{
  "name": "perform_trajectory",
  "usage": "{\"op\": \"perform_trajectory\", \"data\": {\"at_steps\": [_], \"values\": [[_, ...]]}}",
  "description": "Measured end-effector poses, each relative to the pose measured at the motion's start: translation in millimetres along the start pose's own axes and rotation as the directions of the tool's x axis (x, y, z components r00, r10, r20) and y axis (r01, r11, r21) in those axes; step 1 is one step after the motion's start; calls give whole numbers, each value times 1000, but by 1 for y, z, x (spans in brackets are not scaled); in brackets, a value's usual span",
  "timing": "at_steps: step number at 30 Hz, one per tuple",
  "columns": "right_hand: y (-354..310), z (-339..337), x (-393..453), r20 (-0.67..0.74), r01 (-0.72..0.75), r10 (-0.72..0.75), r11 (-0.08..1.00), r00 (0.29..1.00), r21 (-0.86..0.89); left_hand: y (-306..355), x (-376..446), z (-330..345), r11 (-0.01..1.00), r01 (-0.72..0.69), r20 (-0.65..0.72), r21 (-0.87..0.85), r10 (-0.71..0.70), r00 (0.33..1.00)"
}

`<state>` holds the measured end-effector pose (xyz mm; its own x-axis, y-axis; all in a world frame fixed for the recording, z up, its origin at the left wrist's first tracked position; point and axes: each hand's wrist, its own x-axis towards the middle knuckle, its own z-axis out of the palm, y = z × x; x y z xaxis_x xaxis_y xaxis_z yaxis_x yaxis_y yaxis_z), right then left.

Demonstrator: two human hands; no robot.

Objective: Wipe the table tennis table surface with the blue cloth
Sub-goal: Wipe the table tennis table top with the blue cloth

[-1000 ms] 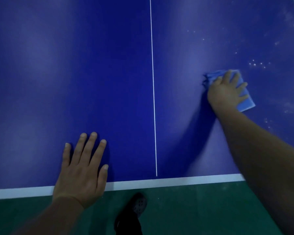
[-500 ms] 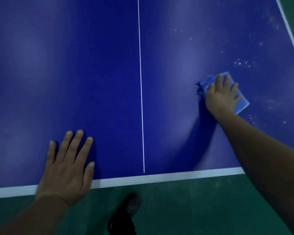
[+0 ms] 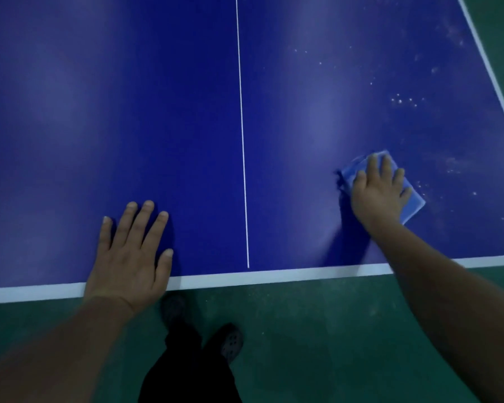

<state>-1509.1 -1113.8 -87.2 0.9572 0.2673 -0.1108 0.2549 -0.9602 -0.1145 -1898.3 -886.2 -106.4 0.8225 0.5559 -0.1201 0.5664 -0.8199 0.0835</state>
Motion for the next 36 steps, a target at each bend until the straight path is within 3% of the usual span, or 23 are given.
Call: {"op": "perform_trajectory", "data": {"at_steps": [1, 3, 4, 6, 8, 9, 11, 13, 16, 17, 19, 22, 30, 31, 33, 36], "values": [[-18, 2, -7, -22, -49, 49, 999, 999, 19, 1, 0, -1, 1000, 3, 9, -1, -3, 1000], [-57, 11, -38, -24, 144, -145, 989, 989, -34, 3, -1, -4, 1000, 11, 29, -2, -11, 1000], [-75, 19, -59, 27, 348, -347, 935, 938, -70, 4, -1, -4, 1000, 17, 38, -6, -17, 999], [-89, 27, -101, 160, 679, -662, 728, 732, -95, 5, -2, -8, 999, 31, 54, -15, -30, 998], [-78, 29, -105, 176, 780, -762, 622, 623, -68, 6, 0, -15, 999, 45, 64, -24, -43, 997], [-71, 28, -93, 163, 773, -758, 631, 632, -63, 8, 2, -19, 998, 59, 65, -32, -57, 996], [-60, 25, -56, 106, 673, -665, 732, 740, -108, 11, 10, -27, 993, 99, 63, -61, -95, 993], [-52, 11, -15, 93, 449, -441, 889, 892, -88, 14, 23, -33, 991, 94, 56, -92, -89, 994], [-71, 2, 9, 126, 138, -137, 990, 983, 2, 18, 56, -38, 987, 75, 27, -142, -72, 997], [-84, 5, 3, 95, 127, -127, 992, 987, 7, 19, 70, -39, 984, 79, 17, -160, -77, 997], [-116, 16, -24, 43, 297, -295, 954, 954, -42, 20, 102, -45, 979, 79, -7, -186, -82, 997], [-151, 31, -66, 131, 633, -621, 769, 773, -88, 18, 155, -51, 975, 76, -29, -207, -84, 996], [-224, 32, 37, 137, 844, -834, 537, 534, -17, 17, 246, -47, 960, 183, -62, -211, -200, 978], [-233, 32, 62, 140, 849, -839, 526, 526, -39, 18, 248, -44, 965, 167, -82, -202, -187, 979], [-254, 29, 118, 102, 815, -809, 574, 579, -75, 17, 248, -40, 969, 156, -97, -193, -177, 979], [-279, 20, 187, 71, 613, -609, 784, 790, -92, 17, 251, -36, 971, 163, -81, -175, -179, 980]]}}
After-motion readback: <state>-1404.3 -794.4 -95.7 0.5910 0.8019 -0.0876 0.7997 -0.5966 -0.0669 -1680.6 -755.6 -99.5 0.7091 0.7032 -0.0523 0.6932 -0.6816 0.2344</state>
